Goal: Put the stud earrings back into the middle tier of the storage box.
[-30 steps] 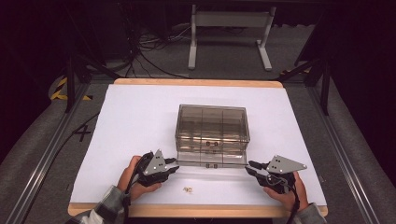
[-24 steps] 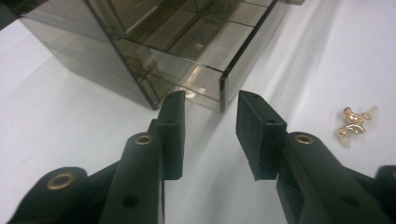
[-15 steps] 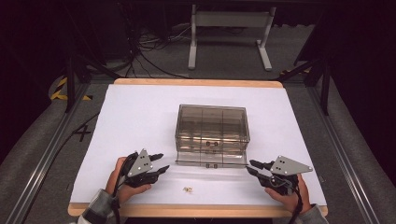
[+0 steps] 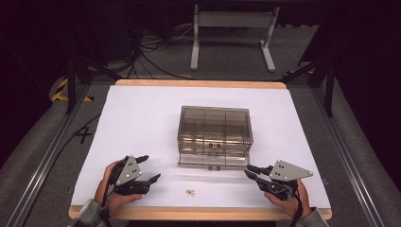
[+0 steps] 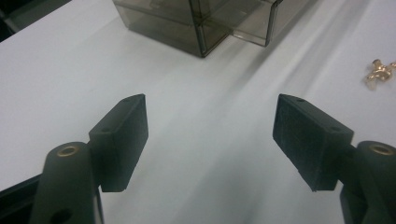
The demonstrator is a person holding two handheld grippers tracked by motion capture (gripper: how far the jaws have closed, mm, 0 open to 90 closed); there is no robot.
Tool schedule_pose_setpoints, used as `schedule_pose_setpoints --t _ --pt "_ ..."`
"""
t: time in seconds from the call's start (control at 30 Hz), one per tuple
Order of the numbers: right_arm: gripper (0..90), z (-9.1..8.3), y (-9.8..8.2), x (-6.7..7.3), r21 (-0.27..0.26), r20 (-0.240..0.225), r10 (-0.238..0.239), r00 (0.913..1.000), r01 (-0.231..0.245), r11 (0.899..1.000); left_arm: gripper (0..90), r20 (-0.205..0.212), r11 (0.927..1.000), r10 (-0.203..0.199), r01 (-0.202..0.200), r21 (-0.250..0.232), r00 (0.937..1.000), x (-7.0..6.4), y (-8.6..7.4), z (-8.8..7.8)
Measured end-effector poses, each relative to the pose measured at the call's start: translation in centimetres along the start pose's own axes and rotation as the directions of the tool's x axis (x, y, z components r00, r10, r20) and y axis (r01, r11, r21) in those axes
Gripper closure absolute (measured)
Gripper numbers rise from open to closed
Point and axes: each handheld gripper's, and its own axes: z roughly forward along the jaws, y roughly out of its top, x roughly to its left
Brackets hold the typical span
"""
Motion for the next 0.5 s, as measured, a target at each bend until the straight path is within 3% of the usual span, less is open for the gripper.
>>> schedule_pose_setpoints --t 0.2,0.27,0.37,0.5 --pt "82.0 1.0 0.5 1.1 0.008 -0.045 -0.025 0.9987 0.025 1.000 18.7 0.000 0.9995 -0.021 0.021 -0.023 0.9998 0.1 -0.8 -0.5" --pt "82.4 1.6 0.6 1.5 0.014 -0.064 -0.032 0.9974 0.033 0.999 16.9 -0.025 0.9990 -0.035 0.034 -0.028 0.9991 0.2 -0.9 -0.5" --pt "82.9 2.2 0.7 2.1 0.022 -0.087 -0.041 0.9954 0.043 0.999 16.1 -0.012 0.9975 -0.056 0.055 -0.045 0.9984 0.4 -1.1 -0.4" --pt "83.3 3.1 0.8 2.8 0.035 -0.119 -0.050 0.9916 0.054 0.998 15.4 0.002 0.9984 -0.039 0.039 -0.040 0.9992 0.2 -1.2 -0.1"
